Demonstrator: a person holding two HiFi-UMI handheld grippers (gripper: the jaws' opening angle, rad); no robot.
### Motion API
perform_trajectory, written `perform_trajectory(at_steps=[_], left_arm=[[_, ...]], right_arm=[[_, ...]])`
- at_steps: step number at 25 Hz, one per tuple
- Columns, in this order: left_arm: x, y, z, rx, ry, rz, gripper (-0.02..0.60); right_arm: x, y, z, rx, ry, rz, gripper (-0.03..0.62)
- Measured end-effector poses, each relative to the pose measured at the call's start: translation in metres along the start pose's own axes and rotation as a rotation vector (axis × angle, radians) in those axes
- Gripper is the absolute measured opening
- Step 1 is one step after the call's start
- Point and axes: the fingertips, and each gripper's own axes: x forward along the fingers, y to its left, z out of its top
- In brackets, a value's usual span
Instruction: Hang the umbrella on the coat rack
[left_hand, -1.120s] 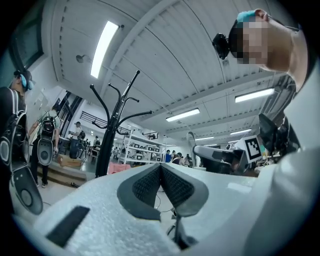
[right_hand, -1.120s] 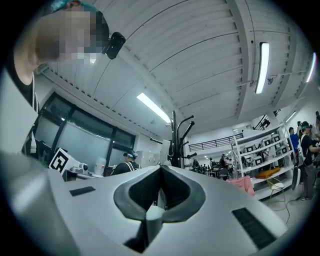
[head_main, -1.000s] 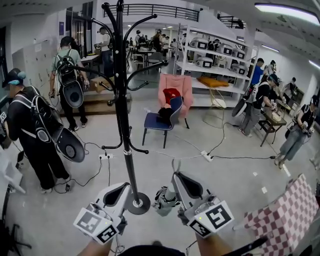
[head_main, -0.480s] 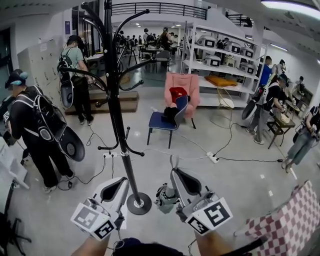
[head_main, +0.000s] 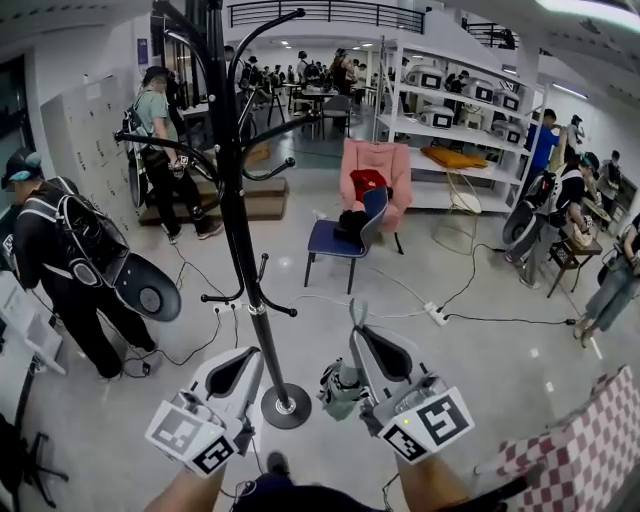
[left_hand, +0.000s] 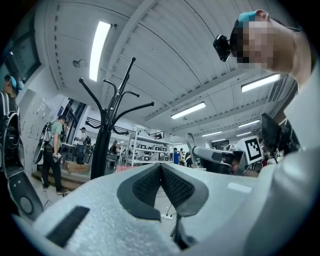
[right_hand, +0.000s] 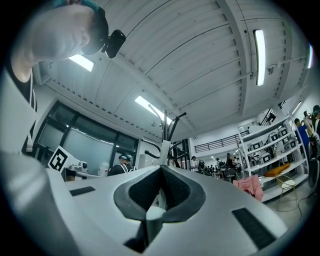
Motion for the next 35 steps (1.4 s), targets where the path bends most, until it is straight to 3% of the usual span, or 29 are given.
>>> perform_trajectory(at_steps=[13,24,35], left_arm=[[0.033,0.041,0.014,-0.005,-0.037,-0.038,0.011],[0.098,0.057,0.04,-0.001,-0.089,-0.237,0.011],[0.136,0.107,0.03,-0.029,-0.083,-0.307,0.011]], right_arm=[[0.054,-0.013,0.005,-0.011,-0.023,-0.017,0.009],[0.103,-0.024,0.006,-0.045,-0.025,-0.096,0.009],[0.155,-0.054,-0.016,-0.08,-0.001,-0.205,0.009]])
